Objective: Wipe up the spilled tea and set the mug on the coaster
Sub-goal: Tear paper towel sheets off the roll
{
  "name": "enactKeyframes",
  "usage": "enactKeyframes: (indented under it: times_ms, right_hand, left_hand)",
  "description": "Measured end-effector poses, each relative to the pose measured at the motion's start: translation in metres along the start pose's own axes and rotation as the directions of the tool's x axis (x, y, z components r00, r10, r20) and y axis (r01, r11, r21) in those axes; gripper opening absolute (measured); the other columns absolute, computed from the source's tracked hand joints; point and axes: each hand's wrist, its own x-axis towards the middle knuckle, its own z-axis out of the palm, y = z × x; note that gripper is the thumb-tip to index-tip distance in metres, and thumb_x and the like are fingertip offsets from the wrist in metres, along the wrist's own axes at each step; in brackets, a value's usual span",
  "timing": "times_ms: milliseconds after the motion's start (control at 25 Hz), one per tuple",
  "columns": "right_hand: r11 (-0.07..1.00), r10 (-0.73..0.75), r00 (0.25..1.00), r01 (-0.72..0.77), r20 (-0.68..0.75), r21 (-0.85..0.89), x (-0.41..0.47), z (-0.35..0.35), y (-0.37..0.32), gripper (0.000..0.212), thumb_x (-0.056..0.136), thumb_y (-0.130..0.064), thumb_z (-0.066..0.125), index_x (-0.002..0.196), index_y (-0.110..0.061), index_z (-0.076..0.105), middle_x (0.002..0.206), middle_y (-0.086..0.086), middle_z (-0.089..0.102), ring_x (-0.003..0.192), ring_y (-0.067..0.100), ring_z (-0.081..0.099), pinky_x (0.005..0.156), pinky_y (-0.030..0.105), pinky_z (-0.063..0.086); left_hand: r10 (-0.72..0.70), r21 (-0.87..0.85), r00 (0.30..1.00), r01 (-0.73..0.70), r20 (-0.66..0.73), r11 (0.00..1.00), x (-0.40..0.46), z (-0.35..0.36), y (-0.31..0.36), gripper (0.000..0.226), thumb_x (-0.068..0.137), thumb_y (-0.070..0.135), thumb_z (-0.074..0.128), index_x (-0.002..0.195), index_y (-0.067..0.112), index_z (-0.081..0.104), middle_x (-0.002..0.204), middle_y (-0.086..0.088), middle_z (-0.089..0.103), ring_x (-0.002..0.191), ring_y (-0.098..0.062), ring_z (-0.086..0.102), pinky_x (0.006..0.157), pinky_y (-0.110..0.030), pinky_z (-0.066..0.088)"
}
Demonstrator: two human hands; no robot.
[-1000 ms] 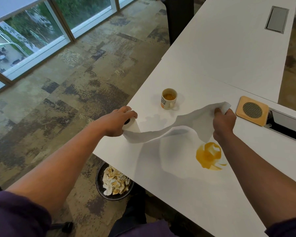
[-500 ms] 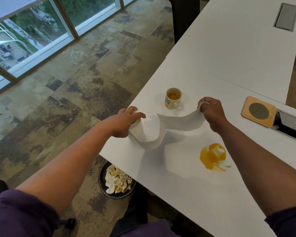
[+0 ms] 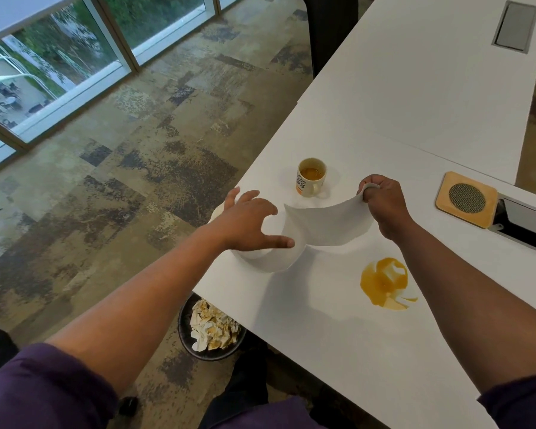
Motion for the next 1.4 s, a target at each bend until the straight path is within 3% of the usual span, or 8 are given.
enactKeyframes:
  times_ms: [240,360,520,720,920,1040,1200,1400]
  right_hand:
    - [0.999,-0.017,1.0,0.015,0.023,0.051,0.0,-0.002,-0.001,0.027,0.065,0.0,0.04,0.061,-0.021,0.058,0.067,0.0,0.052,0.067,0.018,0.043,0.058,0.028,0.03]
    - [0.997,-0.01,1.0,0.01,-0.004,0.071,-0.001,-0.004,0.0,0.026,0.066,-0.002,0.043,0.062,-0.021,0.06,0.069,0.0,0.056,0.069,0.019,0.047,0.061,0.028,0.033]
    - [0.996,0.023,0.962,-0.046,0.271,0.08,-0.011,-0.007,0.006,0.027,0.065,-0.015,0.046,0.074,-0.007,0.071,0.082,0.009,0.073,0.072,0.022,0.057,0.064,0.032,0.038]
    - [0.902,0.272,0.574,-0.431,0.772,0.002,-0.025,0.0,0.014,0.052,0.087,-0.032,0.043,0.12,0.001,0.066,0.123,0.022,0.069,0.105,0.041,0.068,0.078,0.036,0.058]
    - [0.997,0.077,0.89,-0.079,0.45,-0.014,-0.034,0.036,0.01,0.044,0.082,-0.015,0.076,0.116,-0.029,0.052,0.084,0.003,0.074,0.076,0.023,0.071,0.061,0.028,0.057]
    - [0.99,-0.044,0.858,0.108,0.511,-0.096,-0.037,0.052,0.005,0.063,0.076,-0.019,0.084,0.126,-0.043,0.055,0.067,-0.011,0.06,0.06,0.003,0.056,0.057,0.018,0.048]
    - [0.946,-0.097,0.869,0.232,0.486,-0.225,-0.032,0.067,0.001,0.02,0.078,-0.022,0.085,0.095,-0.026,0.075,0.088,-0.017,0.065,0.08,0.005,0.057,0.074,0.027,0.047]
    - [0.954,-0.037,0.885,0.17,0.465,-0.248,-0.029,0.061,0.003,0.04,0.076,-0.019,0.087,0.109,-0.015,0.065,0.11,-0.009,0.057,0.092,0.005,0.054,0.074,0.019,0.042]
  left_hand:
    - [-0.122,-0.179,0.964,0.08,-0.235,0.981,0.015,0.01,0.037,0.053,0.095,0.041,0.064,0.14,0.018,0.049,0.115,0.0,0.075,0.126,-0.025,0.061,0.124,-0.045,0.016]
    - [-0.213,-0.287,0.93,0.126,-0.299,0.95,0.018,0.015,0.04,0.044,0.091,0.02,0.068,0.133,0.018,0.054,0.108,-0.001,0.075,0.094,-0.02,0.066,0.079,-0.035,0.048]
    - [-0.275,-0.328,0.895,0.158,-0.351,0.931,0.02,0.016,0.037,0.034,0.091,0.02,0.067,0.123,0.018,0.057,0.094,0.006,0.077,0.055,-0.002,0.046,0.048,-0.018,0.024]
    - [-0.275,-0.373,0.898,0.138,-0.344,0.918,0.017,0.013,0.042,0.038,0.092,0.019,0.07,0.128,0.017,0.059,0.098,0.003,0.078,0.07,-0.012,0.06,0.055,-0.021,0.034]
    - [-0.239,-0.45,0.934,0.1,-0.264,0.887,0.011,0.005,0.048,0.054,0.094,0.017,0.068,0.145,0.018,0.05,0.111,-0.002,0.077,0.098,-0.022,0.072,0.091,-0.042,0.055]
    - [-0.201,-0.499,0.957,0.071,-0.211,0.863,0.009,0.001,0.051,0.061,0.094,0.015,0.07,0.149,0.024,0.045,0.117,-0.001,0.075,0.102,-0.018,0.07,0.099,-0.041,0.052]
    - [-0.12,-0.499,0.981,0.03,-0.151,0.866,0.003,-0.005,0.038,0.052,0.097,0.021,0.066,0.145,0.029,0.049,0.116,0.004,0.075,0.089,-0.004,0.064,0.094,-0.031,0.046]
    - [-0.045,-0.077,0.997,0.04,-0.058,0.996,-0.005,-0.018,-0.002,0.043,0.098,0.017,0.052,0.135,0.037,0.06,0.148,0.007,0.054,0.141,-0.021,0.043,0.118,-0.047,0.025]
